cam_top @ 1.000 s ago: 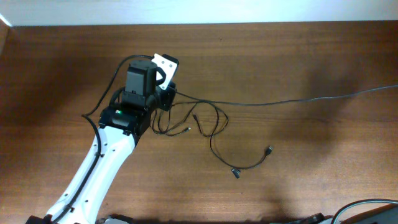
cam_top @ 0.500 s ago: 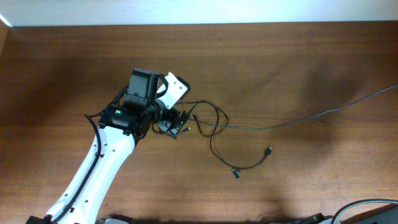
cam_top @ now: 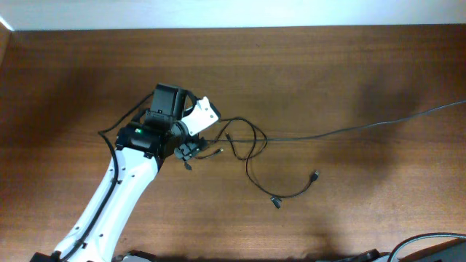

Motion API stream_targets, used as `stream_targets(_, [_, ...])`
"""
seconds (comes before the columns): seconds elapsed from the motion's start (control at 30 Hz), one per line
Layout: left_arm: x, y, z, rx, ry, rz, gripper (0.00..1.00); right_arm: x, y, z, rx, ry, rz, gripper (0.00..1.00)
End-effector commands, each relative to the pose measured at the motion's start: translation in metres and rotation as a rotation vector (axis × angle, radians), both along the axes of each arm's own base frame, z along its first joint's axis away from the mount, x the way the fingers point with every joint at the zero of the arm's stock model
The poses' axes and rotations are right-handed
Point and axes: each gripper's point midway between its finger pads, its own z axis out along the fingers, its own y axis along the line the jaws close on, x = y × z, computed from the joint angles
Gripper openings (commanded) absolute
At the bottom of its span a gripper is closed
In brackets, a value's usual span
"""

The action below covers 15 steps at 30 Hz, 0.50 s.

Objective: Untangle cables

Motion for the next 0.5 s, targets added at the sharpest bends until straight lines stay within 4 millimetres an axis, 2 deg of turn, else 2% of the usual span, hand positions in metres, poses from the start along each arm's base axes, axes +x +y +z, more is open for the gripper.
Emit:
stream_targets(0.0, [-0.009,-0.004,0.001,0.036,0.005,-0.143,0.80,-0.002,-0.004,0.007,-0.033,-0.013,-0.022,0.04])
stream_targets(0.13, [-0.028,-0.008,-0.007,0.082,0.059,-0.332,0.82,-0.002,-0.004,0.007,-0.033,-0.013,-0.022,0.04])
stream_targets(0.3, [-0.038,-0.022,-0.007,0.039,0.067,-0.463,0.80,-0.002,-0.004,0.007,-0.033,-0.012,-0.022,0.04])
stream_targets(0.4, [-0.042,-0.033,-0.005,0.001,0.055,-0.544,0.70,-0.002,-0.004,0.007,-0.033,-0.012,-0.022,0.04])
stream_targets(0.47, [-0.047,-0.043,-0.002,-0.039,0.043,-0.618,0.01,-0.002,-0.003,0.007,-0.034,-0.011,-0.019,0.04])
